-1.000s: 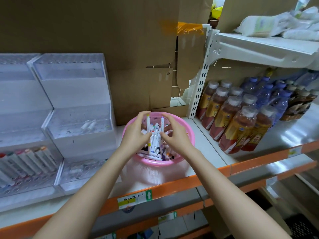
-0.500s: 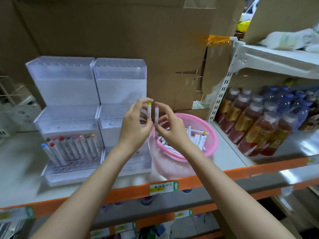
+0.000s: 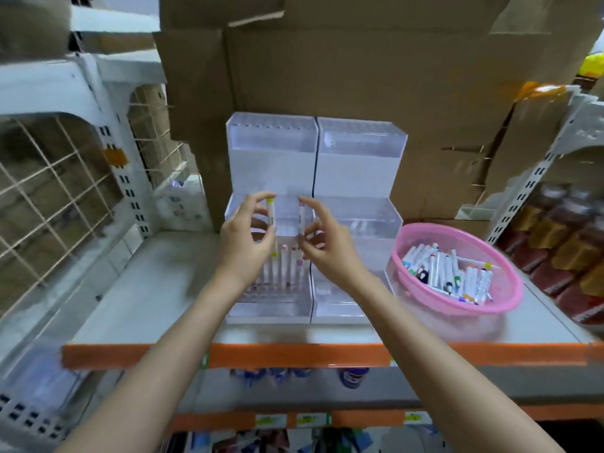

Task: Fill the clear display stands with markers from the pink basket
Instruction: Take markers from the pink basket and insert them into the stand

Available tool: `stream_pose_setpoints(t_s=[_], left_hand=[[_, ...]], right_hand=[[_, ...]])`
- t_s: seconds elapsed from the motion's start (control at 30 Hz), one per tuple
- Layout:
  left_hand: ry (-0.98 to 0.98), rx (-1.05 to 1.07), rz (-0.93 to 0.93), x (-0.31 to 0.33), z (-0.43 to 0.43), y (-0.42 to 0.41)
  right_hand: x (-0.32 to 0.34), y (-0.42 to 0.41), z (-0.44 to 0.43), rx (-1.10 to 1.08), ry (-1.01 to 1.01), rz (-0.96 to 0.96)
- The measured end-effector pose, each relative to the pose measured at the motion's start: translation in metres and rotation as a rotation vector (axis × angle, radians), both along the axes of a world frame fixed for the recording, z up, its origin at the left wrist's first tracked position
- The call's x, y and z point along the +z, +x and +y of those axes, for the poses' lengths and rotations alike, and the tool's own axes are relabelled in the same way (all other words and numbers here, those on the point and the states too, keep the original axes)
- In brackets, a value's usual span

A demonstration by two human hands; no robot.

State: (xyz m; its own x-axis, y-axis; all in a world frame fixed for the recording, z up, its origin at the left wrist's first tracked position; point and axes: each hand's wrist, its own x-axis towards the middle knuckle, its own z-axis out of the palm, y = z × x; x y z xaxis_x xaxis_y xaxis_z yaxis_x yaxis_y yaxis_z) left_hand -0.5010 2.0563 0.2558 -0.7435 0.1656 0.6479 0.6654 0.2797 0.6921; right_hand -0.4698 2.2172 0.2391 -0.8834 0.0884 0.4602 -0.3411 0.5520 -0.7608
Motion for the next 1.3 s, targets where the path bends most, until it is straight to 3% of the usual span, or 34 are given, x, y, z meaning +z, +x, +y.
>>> stream_pose_setpoints(t_s=[0.23,1.3], left_hand=[[0.006,-0.017,-0.089,-0.015,-0.038,-0.017],[-0.202,-0.107,-0.012,-0.049,-0.047,-0.027]], right_hand=[[-0.014,-0.01,-0.041,-0.055,0.022,0.035],[-0.034,-0.006,-0.074,-0.155,-0.001,0.082]])
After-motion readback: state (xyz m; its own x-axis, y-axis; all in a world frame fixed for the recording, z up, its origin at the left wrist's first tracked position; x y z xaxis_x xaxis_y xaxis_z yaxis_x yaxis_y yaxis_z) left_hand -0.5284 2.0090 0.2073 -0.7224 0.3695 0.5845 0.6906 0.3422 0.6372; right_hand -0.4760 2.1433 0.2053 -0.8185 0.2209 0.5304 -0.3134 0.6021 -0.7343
